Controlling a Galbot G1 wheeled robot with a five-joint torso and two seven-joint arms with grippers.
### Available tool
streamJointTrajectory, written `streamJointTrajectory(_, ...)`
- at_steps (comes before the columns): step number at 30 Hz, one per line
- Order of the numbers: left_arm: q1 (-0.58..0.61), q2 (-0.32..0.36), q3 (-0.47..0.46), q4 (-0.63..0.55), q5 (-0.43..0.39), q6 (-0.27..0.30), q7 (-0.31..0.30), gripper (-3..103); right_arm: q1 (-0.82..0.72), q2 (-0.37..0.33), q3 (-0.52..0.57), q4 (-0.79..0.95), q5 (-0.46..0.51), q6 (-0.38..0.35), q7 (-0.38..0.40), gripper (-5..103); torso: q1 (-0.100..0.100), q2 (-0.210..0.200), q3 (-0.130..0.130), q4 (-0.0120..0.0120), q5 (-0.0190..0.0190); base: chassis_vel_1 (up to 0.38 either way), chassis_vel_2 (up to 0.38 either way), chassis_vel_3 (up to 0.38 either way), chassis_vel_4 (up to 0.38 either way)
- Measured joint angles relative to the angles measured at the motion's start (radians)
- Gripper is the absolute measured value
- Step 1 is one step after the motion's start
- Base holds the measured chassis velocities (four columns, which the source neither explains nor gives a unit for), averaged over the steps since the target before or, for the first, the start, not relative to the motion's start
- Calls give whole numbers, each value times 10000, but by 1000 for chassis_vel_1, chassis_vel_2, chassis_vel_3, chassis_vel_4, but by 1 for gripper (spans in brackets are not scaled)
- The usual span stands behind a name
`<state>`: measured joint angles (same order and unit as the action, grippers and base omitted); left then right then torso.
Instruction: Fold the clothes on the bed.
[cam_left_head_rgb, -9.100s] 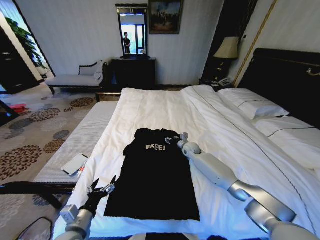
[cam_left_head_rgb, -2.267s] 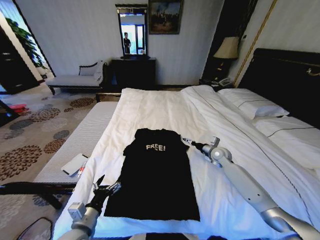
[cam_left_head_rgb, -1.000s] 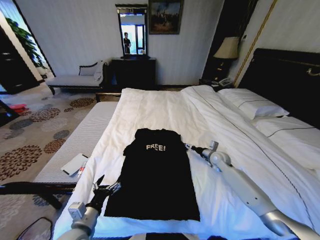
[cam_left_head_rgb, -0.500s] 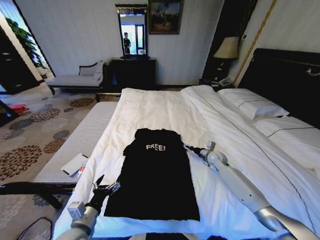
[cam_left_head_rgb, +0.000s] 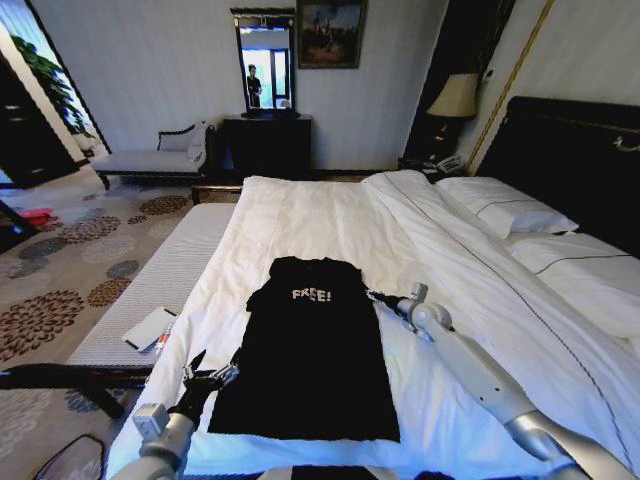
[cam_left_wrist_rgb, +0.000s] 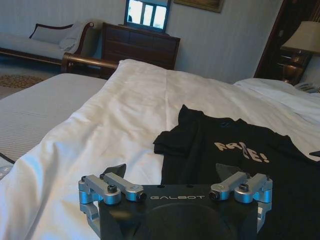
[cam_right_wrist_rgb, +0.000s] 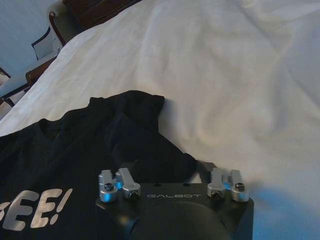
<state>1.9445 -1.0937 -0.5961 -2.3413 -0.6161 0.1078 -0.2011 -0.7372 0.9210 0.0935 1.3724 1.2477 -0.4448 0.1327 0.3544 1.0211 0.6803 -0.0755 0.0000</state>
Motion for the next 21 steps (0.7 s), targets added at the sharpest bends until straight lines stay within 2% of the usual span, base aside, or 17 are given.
streamJointTrajectory(3, 8, -16, -10, 0, -17, -1, 0, 100, 32, -6, -18, -21, 4, 50, -61, 53, 0, 0, 0, 0, 0, 0, 0, 0, 0)
streamJointTrajectory(5, 11, -23, -22, -1, -37, -2, 0, 100, 42, -9, -30, -27, 5, 63, -72, 53, 0, 0, 0, 1, 0, 0, 0, 0, 0)
streamJointTrajectory(9, -37, -12, -46, 35, -141, -2, -3, 100, 65, -14, -76, -39, 7, 80, -83, 32, 0, 0, 0, 0, 0, 0, 0, 0, 0)
streamJointTrajectory(12, -89, -6, -22, 48, -162, 0, -15, 100, 61, -15, -90, -41, 4, 82, -83, 26, 0, 0, 0, 0, -1, 0, 0, 0, 0)
streamJointTrajectory(14, -121, -12, 12, 48, -184, 19, -44, 100, 32, -22, -121, -46, -10, 90, -84, 15, 0, 0, 0, 1, 0, 0, 0, 0, 0)
streamJointTrajectory(15, -121, -12, 12, 48, -184, 19, -44, 100, 32, -22, -121, -46, -10, 90, -84, 15, 0, 0, 0, 1, 0, 0, 0, 0, 0)
streamJointTrajectory(17, -125, -15, 45, 56, -185, 29, -57, 100, 21, -31, -127, -54, -14, 96, -84, 4, 0, 0, 0, 0, 0, 0, 0, 0, 0)
streamJointTrajectory(21, -143, -11, 86, 120, -184, 34, -65, 100, 12, -62, -123, -55, -16, 108, -83, 1, 0, 0, 0, 2, 1, 0, 0, 0, 0)
